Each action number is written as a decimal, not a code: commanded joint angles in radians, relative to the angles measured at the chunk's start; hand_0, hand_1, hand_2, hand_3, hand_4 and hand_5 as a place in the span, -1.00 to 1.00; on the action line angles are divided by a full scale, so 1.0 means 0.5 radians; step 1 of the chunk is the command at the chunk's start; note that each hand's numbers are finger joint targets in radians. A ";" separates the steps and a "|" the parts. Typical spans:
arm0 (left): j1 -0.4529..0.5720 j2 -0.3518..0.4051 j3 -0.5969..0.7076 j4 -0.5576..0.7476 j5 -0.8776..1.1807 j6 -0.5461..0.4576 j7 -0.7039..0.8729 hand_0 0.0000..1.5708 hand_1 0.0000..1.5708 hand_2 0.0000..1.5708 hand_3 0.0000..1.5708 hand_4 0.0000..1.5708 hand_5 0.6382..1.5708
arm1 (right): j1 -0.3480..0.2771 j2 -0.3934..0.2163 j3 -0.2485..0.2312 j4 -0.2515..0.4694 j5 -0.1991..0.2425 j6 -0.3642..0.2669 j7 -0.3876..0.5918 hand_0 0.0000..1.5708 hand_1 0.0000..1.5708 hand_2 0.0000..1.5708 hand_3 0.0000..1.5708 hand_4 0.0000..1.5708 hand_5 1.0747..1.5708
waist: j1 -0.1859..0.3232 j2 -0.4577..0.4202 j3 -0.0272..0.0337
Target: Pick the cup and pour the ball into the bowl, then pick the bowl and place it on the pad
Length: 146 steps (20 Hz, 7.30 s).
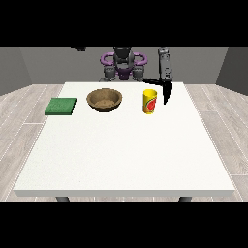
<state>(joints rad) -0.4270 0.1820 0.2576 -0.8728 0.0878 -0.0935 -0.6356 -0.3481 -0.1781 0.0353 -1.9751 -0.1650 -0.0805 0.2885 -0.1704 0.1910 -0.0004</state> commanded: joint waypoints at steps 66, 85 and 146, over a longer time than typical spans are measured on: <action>-1.417 -0.358 -1.999 1.511 -3.209 1.334 2.130 0.91 0.91 1.00 1.00 0.36 0.84 | 0.057 -0.173 -0.450 0.683 -0.349 0.449 -0.112 -1.00 -1.00 -1.00 -1.00 -0.52 0.98 | -0.071 -0.526 0.005; -0.749 0.024 -0.904 0.667 -1.884 1.804 1.293 0.46 0.46 1.00 1.00 0.05 1.00 | 0.287 -0.167 -0.529 0.502 -0.329 0.405 -0.165 -1.00 -1.00 -1.00 -1.00 -0.50 0.98 | 0.101 -0.464 -0.016; -1.258 1.199 0.309 -0.221 0.603 -0.351 1.142 -1.00 -1.00 -1.00 -1.00 -1.00 0.91 | -0.335 0.166 -0.638 2.354 -0.155 0.310 -1.354 -1.00 -1.00 -1.00 -1.00 -0.57 0.99 | 0.451 0.345 0.004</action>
<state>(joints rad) -1.0244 0.7741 0.4122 -0.9601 0.3666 -0.2755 -0.1111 -0.4762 -0.1026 -0.2738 -0.9106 -0.2473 0.0868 -0.3680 0.0374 0.3455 -0.0076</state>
